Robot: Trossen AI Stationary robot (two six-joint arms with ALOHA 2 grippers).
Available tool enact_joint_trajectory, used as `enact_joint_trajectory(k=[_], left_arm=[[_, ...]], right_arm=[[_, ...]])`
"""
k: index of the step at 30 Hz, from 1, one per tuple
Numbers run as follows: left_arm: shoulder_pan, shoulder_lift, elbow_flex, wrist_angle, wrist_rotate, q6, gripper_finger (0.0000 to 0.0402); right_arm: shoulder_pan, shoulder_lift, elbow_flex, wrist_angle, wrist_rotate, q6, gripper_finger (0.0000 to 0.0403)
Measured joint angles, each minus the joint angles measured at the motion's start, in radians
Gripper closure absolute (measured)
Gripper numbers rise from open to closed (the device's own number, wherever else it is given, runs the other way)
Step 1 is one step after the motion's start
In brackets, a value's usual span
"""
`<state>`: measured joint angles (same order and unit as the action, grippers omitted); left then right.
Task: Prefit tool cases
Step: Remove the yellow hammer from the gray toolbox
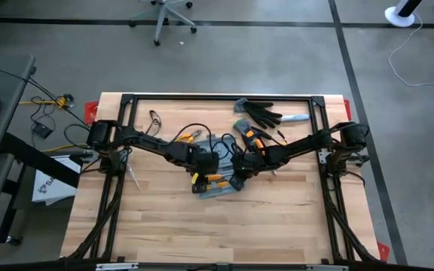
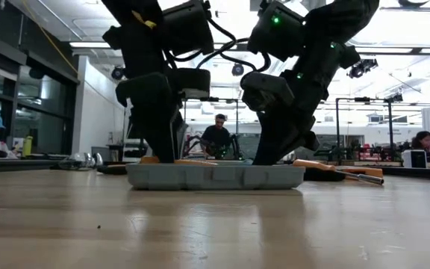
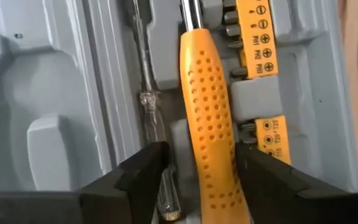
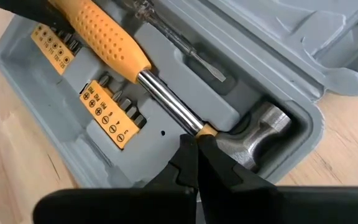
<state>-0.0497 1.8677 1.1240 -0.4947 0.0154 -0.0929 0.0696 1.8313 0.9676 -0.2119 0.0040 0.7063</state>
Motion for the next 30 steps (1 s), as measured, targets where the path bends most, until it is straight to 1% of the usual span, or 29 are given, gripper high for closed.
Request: enact_joint_trajectory(k=[7, 11, 14, 16, 17, 18, 20, 22, 24, 28, 29, 30], left_arm=[[-0.032, 0.047, 0.002, 0.03, -0.069, 0.015, 0.0254], [-0.062, 0.073, 0.005, 0.026, -0.11, 0.021, 0.0259], [-0.082, 0.076, 0.005, 0.022, -0.18, -0.008, 0.026], [-0.08, 0.076, 0.005, 0.018, -0.17, -0.03, 0.0272], [-0.077, 0.077, 0.005, 0.015, -0.158, -0.046, 0.0286], [-0.072, 0.076, 0.005, 0.013, -0.144, -0.063, 0.0305], [-0.057, 0.076, 0.005, 0.009, -0.085, -0.095, 0.0348], [-0.046, 0.075, 0.005, 0.011, -0.046, -0.121, 0.0349], [-0.039, 0.065, 0.005, 0.014, -0.036, -0.142, 0.0349], [-0.023, 0.006, -0.005, 0.014, -0.016, -0.159, 0.0353], [-0.019, -0.015, -0.006, 0.008, -0.017, -0.161, 0.0378], [-0.014, -0.032, -0.011, 0.004, -0.019, -0.164, 0.0394]], right_arm=[[0.0, 0.001, -0.001, 0.003, 0.003, 0.004, 0.0403], [0.0, 0.001, -0.001, 0.003, 0.008, 0.011, 0.0403], [0.0, 0.001, -0.001, 0.005, 0.01, 0.011, 0.0403], [0.0, 0.0, -0.001, 0.009, 0.011, 0.011, 0.0403], [0.0, -0.005, -0.001, 0.011, 0.011, 0.011, 0.0403], [0.0, -0.008, -0.001, 0.013, 0.011, 0.011, 0.0403], [0.0, -0.028, -0.003, 0.013, 0.011, 0.012, 0.0403], [0.003, -0.054, -0.006, 0.007, 0.017, 0.018, 0.0403], [0.007, -0.089, -0.007, 0.004, 0.044, 0.019, 0.0403], [0.02, -0.16, -0.005, 0.008, 0.083, 0.019, 0.0403], [0.023, -0.171, -0.005, 0.007, 0.09, 0.019, 0.0403], [0.024, -0.178, -0.005, 0.002, 0.091, 0.016, 0.0403]])
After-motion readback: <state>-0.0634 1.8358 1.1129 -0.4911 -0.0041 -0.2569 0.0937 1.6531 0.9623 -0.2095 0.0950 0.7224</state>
